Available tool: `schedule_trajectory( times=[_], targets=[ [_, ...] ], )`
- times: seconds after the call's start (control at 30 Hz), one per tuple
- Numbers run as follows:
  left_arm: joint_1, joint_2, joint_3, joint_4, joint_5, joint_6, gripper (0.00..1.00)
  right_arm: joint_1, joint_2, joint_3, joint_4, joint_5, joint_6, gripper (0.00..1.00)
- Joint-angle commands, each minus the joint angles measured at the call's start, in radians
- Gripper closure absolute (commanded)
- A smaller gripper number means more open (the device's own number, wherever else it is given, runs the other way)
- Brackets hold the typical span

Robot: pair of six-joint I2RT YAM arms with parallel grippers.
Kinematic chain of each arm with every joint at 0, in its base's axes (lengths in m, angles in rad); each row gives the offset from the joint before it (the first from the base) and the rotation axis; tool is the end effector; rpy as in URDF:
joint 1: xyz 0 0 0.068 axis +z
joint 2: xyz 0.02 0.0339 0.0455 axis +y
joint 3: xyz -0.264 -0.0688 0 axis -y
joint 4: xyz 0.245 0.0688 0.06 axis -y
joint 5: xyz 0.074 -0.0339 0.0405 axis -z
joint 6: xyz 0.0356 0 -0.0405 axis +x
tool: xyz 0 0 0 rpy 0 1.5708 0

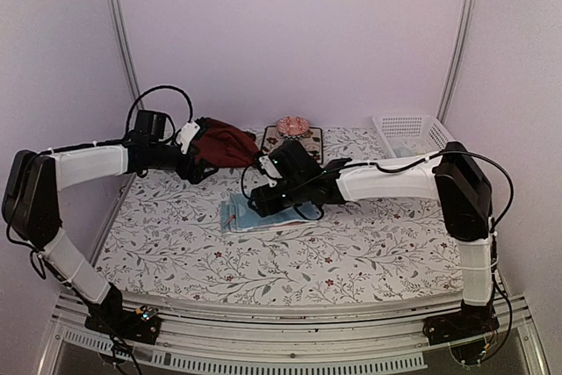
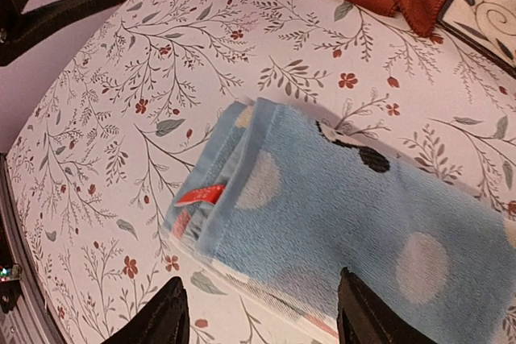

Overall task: Roll the towels
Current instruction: Fold the towel at the center of the board, then adjust the towel at the center of the board.

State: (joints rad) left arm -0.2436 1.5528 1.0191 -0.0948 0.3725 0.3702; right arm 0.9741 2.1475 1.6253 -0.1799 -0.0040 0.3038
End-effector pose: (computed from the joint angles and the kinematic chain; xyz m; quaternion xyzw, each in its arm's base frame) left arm 0.3301 -0.0954 0.2415 0.3447 0.8093 -0.1365 0.4556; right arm 0.2752 0.4053 0.1938 -0.2992 0.8564 0.2524 0.3367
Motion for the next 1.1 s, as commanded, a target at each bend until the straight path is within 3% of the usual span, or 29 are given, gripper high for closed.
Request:
schedule_trajectory(
  times=[0.0, 0.1, 0.27, 1.07],
  targets=[
    [0.007, 0.110, 0.075, -0.171, 0.245, -0.120, 0.06, -0.062, -0.177, -0.127, -0.016, 0.038, 0.035, 0.33],
    [0.008, 0.178, 0.122, -0.194, 0.301, -0.162, 0.08, -0.108, -0.259, -0.237, -0.007, 0.036, 0.058, 0.21],
    [0.007, 0.291, 0.201, -0.229, 0.367, -0.213, 0.16, -0.150, -0.350, -0.354, 0.007, 0.063, 0.052, 0.11],
    [-0.043, 0.497, 0.292, -0.225, 0.300, -0.271, 0.34, -0.155, -0.352, -0.500, 0.120, 0.061, 0.023, 0.10]
  ],
)
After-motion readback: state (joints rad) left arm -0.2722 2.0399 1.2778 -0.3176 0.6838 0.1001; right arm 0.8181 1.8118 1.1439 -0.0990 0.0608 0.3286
